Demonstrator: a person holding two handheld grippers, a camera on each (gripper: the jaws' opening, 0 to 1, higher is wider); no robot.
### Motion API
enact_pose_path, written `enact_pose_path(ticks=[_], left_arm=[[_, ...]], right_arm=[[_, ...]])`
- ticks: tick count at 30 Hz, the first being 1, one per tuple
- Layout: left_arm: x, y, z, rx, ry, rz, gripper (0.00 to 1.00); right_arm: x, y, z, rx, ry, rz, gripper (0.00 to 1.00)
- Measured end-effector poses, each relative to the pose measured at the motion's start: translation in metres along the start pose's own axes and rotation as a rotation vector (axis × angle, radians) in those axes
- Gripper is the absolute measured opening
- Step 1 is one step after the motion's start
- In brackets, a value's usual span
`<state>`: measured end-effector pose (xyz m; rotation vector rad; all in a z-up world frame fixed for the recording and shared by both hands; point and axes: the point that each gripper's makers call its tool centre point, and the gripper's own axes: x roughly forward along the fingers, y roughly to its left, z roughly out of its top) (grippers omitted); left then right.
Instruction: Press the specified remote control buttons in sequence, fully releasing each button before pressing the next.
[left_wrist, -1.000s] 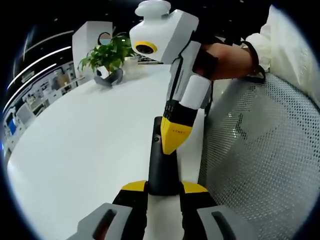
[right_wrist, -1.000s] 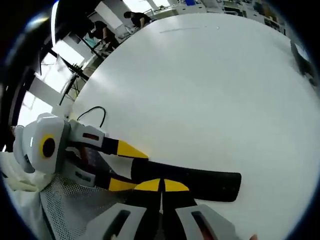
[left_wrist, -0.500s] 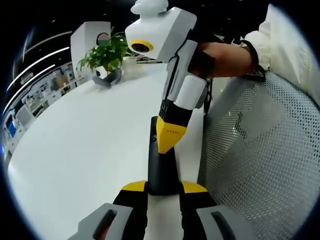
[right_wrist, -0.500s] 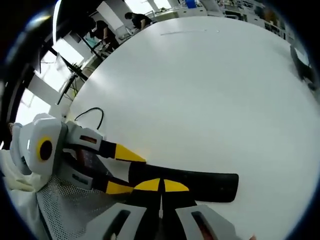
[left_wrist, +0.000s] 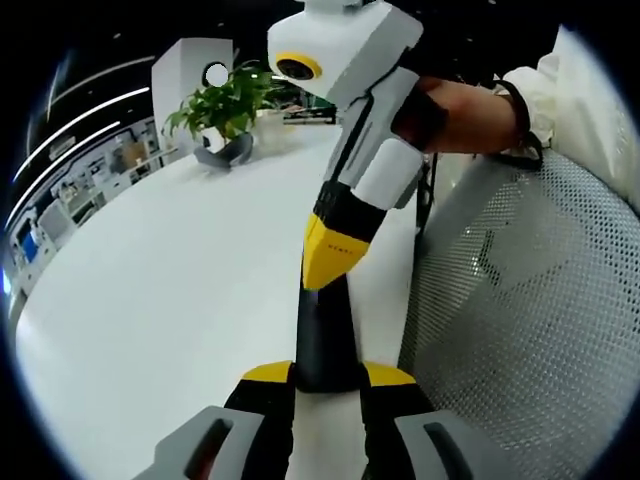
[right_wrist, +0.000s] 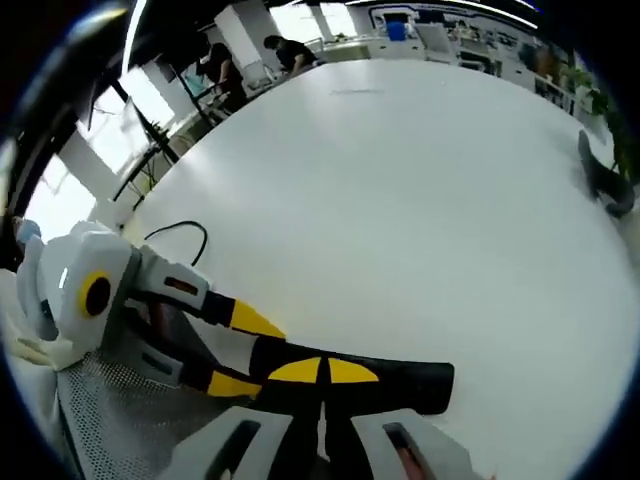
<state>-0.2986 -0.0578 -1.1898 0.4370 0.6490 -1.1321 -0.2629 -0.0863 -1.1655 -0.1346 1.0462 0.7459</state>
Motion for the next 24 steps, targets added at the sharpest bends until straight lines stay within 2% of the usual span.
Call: enact_pose_path(ticks=[1, 5, 9, 14, 19, 24], left_arm=[[0.000, 0.000, 0.000, 0.000, 0.000, 0.000, 0.25], [0.000, 0.002, 0.000, -0.004, -0.001, 0.006, 0.25], [0.000, 0.003, 0.001, -0.007, -0.006, 0.007, 0.25], [0.000, 0.003, 0.001, -0.009, -0.009, 0.009, 0.25], [0.001, 0.004, 0.002, -0.012, -0.013, 0.011, 0.25], [0.002, 0.004, 0.002, -0.012, -0.018, 0.010, 0.25]], right_arm=[[-0.003, -0.001, 0.005, -0.003, -0.034, -0.007, 0.00], [-0.016, -0.003, 0.013, -0.018, -0.085, -0.032, 0.00], [-0.038, 0.002, 0.028, -0.003, -0.200, -0.026, 0.00], [-0.066, -0.011, 0.033, -0.015, -0.302, -0.126, 0.00], [-0.102, -0.026, 0.043, 0.016, -0.458, -0.207, 0.12], [-0.124, -0.036, 0.041, 0.100, -0.567, -0.218, 0.24]])
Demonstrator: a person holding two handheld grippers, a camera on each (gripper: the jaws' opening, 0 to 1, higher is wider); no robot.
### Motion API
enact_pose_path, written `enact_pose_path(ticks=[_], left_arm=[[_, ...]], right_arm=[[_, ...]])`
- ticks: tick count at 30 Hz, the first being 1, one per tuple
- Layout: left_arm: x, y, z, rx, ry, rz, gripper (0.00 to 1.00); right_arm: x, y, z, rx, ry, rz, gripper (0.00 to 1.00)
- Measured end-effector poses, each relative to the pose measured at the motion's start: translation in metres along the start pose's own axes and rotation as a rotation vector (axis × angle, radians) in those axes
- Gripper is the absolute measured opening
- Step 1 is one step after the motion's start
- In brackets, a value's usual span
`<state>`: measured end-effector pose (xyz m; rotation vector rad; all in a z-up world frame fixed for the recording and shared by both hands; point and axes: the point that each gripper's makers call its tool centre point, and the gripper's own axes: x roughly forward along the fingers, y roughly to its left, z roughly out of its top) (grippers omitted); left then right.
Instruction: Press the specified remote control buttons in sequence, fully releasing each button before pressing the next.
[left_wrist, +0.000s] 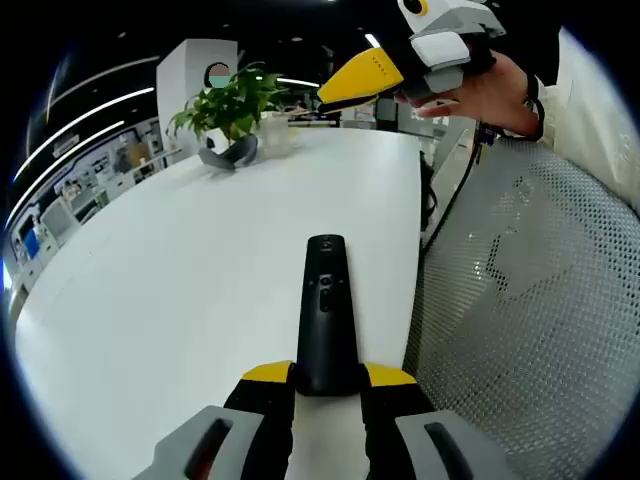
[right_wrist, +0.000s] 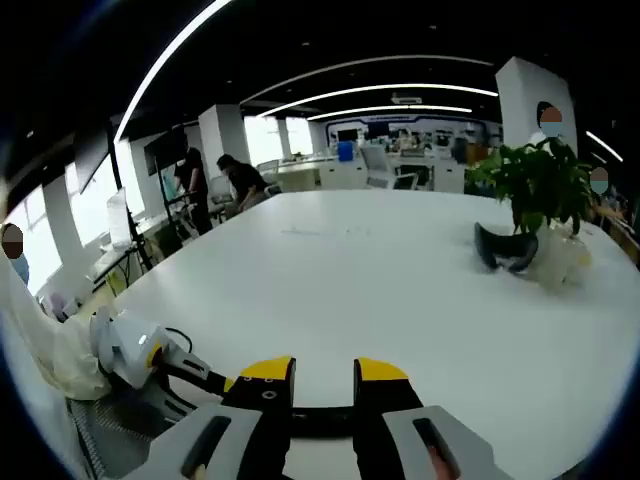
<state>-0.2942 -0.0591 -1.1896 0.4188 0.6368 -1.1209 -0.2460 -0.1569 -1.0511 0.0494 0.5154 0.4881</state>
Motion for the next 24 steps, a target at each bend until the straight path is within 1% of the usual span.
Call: enact_pose_path(ticks=[1, 4, 6, 7, 9, 10, 12, 14, 16, 17, 19, 24], left_arm=[[0.000, 0.000, 0.000, 0.000, 0.000, 0.000, 0.25], [0.002, 0.000, 0.002, 0.006, 0.007, -0.006, 0.25], [0.002, 0.000, 0.002, 0.016, 0.015, -0.016, 0.25], [0.003, 0.001, 0.002, 0.020, 0.018, -0.021, 0.25], [0.003, 0.003, 0.003, 0.030, 0.021, -0.032, 0.25], [0.003, 0.003, 0.002, 0.031, 0.024, -0.036, 0.25], [0.004, 0.004, 0.003, 0.034, 0.028, -0.038, 0.25], [0.004, 0.005, 0.003, 0.040, 0.025, -0.045, 0.25], [0.004, 0.007, 0.002, 0.042, 0.028, -0.050, 0.25], [0.005, 0.009, 0.003, 0.046, 0.028, -0.050, 0.25], [0.006, 0.011, 0.003, 0.061, 0.034, -0.060, 0.25], [0.006, 0.020, 0.003, 0.083, 0.060, -0.077, 0.25]], right_arm=[[-0.002, -0.004, 0.000, -0.006, -0.014, -0.009, 0.29], [-0.005, -0.011, -0.002, -0.002, -0.033, -0.038, 0.37], [-0.004, -0.015, -0.006, 0.003, -0.033, -0.050, 0.38], [-0.003, -0.020, -0.010, -0.010, -0.027, -0.083, 0.38], [-0.002, -0.026, -0.013, -0.043, -0.016, -0.119, 0.41], [-0.001, -0.025, -0.012, -0.041, -0.021, -0.114, 0.45], [-0.001, -0.026, -0.006, -0.039, -0.052, -0.122, 0.52], [-0.001, -0.024, -0.001, -0.062, -0.094, -0.121, 0.65], [0.002, -0.028, -0.003, -0.077, -0.089, -0.139, 0.79], [0.003, -0.030, -0.005, -0.082, -0.078, -0.149, 0.83], [0.005, -0.033, -0.008, -0.090, -0.059, -0.163, 0.88], [0.005, -0.039, -0.008, -0.100, -0.052, -0.197, 0.99]])
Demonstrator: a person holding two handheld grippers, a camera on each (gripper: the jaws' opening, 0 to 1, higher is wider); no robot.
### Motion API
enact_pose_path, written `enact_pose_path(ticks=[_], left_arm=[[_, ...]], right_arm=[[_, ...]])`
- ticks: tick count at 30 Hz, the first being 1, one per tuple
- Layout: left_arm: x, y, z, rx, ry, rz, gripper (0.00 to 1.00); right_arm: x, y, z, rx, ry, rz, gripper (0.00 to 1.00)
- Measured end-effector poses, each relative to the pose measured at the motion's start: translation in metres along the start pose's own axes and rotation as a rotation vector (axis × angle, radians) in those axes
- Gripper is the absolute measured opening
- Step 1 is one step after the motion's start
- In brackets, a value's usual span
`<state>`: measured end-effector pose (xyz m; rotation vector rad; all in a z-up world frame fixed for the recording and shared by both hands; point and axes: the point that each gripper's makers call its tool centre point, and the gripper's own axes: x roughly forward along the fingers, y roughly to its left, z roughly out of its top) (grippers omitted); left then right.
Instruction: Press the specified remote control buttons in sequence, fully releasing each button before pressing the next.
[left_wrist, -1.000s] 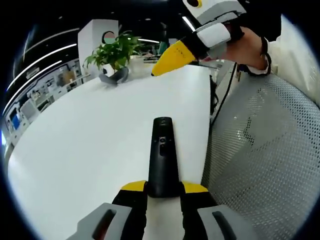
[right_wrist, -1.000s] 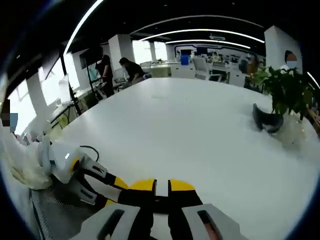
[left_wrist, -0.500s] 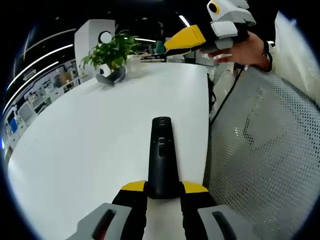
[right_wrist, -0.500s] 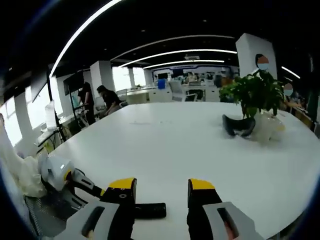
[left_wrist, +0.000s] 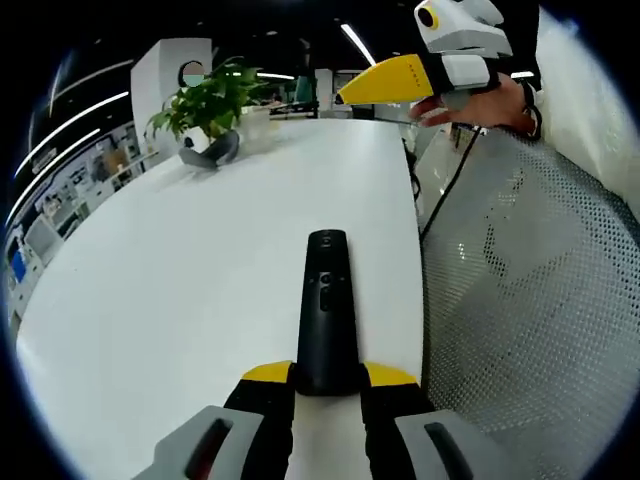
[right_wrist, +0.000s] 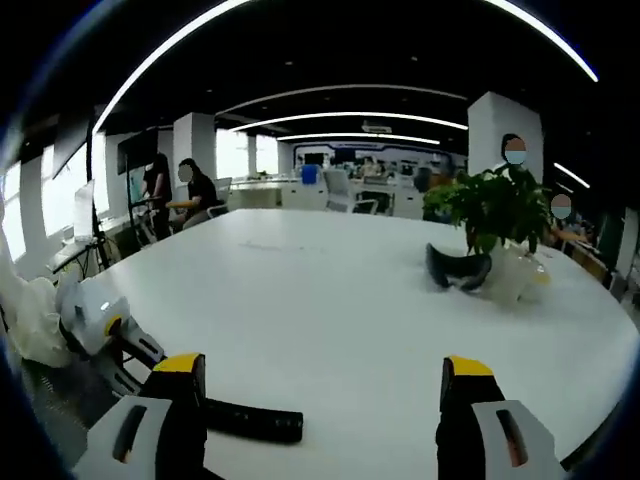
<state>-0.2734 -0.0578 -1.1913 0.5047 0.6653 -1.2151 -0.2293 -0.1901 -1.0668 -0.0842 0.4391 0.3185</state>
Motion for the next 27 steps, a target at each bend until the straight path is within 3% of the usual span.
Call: enact_pose_path(ticks=[12, 15, 22, 27], left_arm=[[-0.004, 0.040, -0.008, 0.050, 0.101, -0.038, 0.26], [-0.003, 0.054, -0.006, 0.063, 0.123, -0.047, 0.26], [0.004, 0.084, -0.002, 0.161, 0.189, -0.033, 0.23], [0.003, 0.101, 0.003, 0.147, 0.184, -0.037, 0.19]], right_arm=[[0.005, 0.003, -0.019, -0.045, 0.104, 0.014, 0.96], [0.005, 0.001, -0.018, -0.041, 0.095, 0.007, 0.96], [0.005, 0.002, -0.024, -0.031, 0.127, 0.014, 0.94], [0.006, 0.006, -0.027, -0.041, 0.145, 0.032, 0.93]])
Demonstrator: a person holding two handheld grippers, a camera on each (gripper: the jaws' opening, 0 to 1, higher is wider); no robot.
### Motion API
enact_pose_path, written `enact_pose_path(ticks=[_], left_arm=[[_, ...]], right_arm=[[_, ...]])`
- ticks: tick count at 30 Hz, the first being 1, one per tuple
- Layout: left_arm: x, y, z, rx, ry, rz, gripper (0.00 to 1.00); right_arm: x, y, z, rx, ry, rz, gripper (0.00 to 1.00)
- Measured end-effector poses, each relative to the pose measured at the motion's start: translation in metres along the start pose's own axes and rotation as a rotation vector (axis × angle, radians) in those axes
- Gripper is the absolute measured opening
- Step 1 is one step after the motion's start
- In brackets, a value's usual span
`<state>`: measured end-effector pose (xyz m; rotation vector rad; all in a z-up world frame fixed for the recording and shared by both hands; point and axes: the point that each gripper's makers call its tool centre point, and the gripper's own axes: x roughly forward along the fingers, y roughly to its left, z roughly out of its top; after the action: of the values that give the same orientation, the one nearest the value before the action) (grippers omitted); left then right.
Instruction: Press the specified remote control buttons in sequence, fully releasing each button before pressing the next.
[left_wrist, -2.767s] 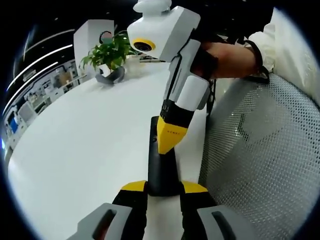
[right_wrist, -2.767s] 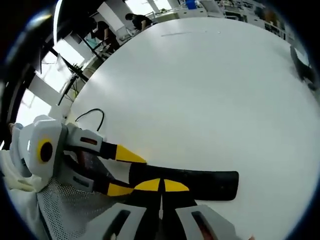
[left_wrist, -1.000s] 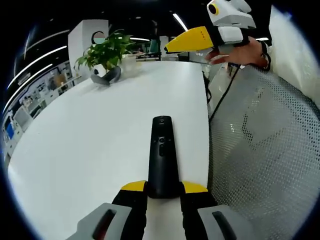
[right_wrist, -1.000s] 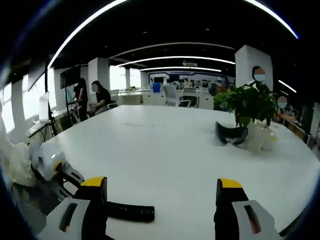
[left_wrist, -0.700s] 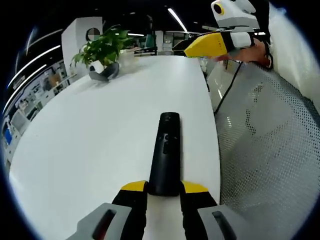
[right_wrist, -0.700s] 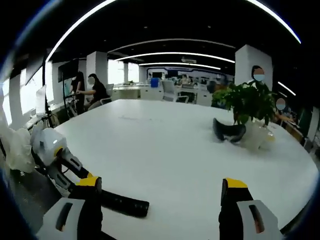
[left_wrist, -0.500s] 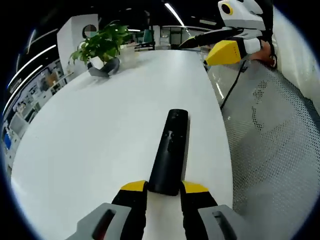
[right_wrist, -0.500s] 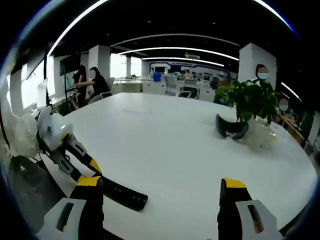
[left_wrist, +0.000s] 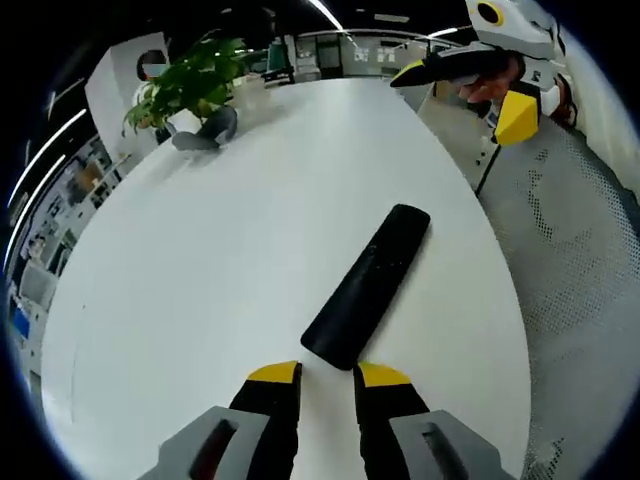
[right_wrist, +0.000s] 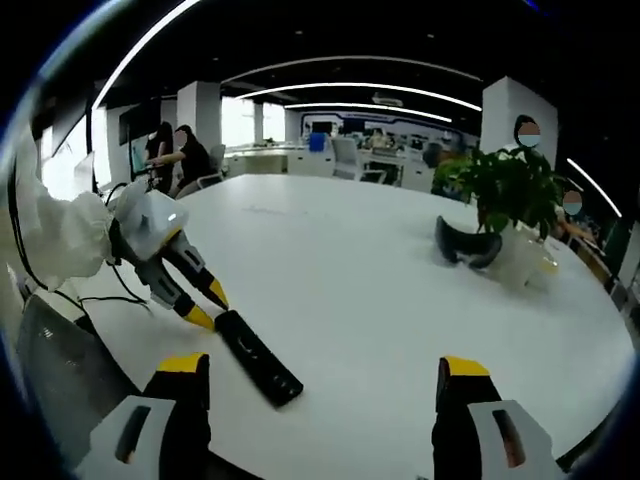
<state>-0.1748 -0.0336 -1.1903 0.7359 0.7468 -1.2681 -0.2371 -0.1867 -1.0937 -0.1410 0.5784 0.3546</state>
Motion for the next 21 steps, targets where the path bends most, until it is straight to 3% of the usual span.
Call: enact_pose_path(ticks=[10, 16, 21], left_arm=[[0.007, 0.019, 0.000, 0.030, 0.009, 0.014, 0.16], [0.005, 0.026, 0.001, 0.040, 0.013, 0.005, 0.25], [0.006, 0.025, 0.004, 0.166, 0.030, -0.037, 0.28]], right_arm=[[-0.001, 0.000, 0.000, -0.001, -0.003, 0.001, 0.92], [-0.002, -0.001, 0.001, 0.004, -0.009, -0.003, 0.92], [-0.001, -0.001, 0.001, 0.001, -0.004, -0.001, 0.92]])
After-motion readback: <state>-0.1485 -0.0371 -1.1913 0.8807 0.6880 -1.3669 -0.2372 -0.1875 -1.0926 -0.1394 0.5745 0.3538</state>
